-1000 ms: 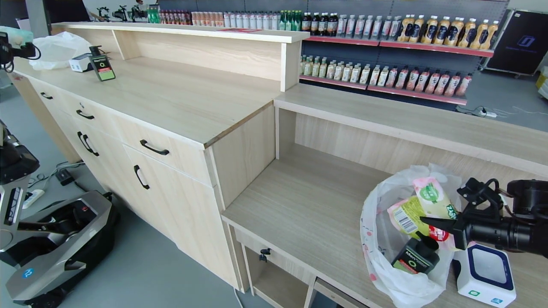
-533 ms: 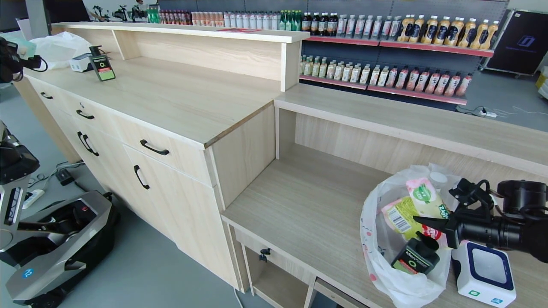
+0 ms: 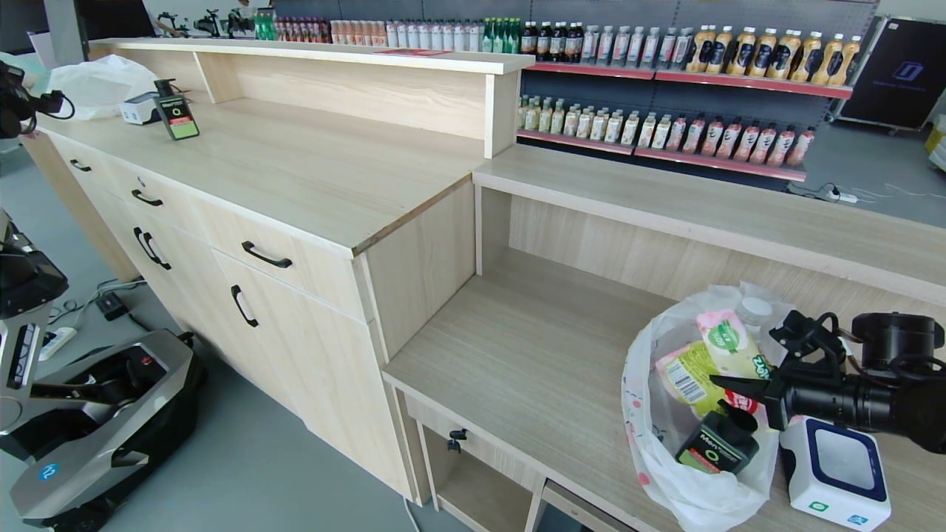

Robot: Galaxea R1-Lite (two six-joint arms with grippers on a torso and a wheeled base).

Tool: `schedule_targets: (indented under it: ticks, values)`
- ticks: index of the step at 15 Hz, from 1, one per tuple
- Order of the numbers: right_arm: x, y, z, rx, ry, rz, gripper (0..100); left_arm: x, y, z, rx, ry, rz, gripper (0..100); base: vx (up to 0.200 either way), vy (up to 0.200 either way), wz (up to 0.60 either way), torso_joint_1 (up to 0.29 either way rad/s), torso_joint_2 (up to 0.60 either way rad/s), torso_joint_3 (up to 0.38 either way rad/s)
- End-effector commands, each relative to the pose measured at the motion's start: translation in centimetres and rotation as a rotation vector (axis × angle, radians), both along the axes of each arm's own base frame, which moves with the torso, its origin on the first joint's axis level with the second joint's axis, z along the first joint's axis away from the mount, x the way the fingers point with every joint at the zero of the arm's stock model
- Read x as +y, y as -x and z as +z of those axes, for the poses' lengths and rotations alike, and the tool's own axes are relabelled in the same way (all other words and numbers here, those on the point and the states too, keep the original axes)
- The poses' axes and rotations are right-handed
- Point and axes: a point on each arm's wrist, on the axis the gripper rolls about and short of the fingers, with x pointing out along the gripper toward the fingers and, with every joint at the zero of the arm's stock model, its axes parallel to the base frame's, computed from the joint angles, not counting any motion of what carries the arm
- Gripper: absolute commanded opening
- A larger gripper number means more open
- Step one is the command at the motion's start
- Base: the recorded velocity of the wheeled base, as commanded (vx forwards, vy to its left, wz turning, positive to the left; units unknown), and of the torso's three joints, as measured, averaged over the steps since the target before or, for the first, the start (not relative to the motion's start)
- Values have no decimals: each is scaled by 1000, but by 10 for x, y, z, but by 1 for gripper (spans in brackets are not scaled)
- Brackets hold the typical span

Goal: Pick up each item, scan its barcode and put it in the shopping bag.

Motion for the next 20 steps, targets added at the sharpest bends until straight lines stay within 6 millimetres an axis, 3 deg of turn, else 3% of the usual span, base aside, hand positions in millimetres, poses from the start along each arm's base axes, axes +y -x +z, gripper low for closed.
schedule_targets:
  ticks: [1, 2, 8, 16, 18, 20]
  values:
    - [0, 0, -1, 2, -1, 1, 0, 0, 0, 0, 1, 0, 0, 100, 0, 0, 0, 0, 0, 0]
    - [0, 0, -1, 2, -1, 1, 100, 0, 0, 0, 1, 0, 0, 100, 0, 0, 0, 0, 0, 0]
    - [0, 1, 4, -6, -6, 4, 100, 0, 0, 0, 1, 0, 0, 100, 0, 0, 0, 0, 0, 0]
    - [3, 6, 27, -86, -25, 55, 100, 0, 0, 0, 1, 0, 0, 100, 0, 0, 0, 0, 0, 0]
    - [4, 8, 34, -103, -35, 65, 100, 0, 0, 0, 1, 0, 0, 100, 0, 0, 0, 0, 0, 0]
    - [6, 14, 53, -130, -64, 53, 100, 0, 0, 0, 1, 0, 0, 100, 0, 0, 0, 0, 0, 0]
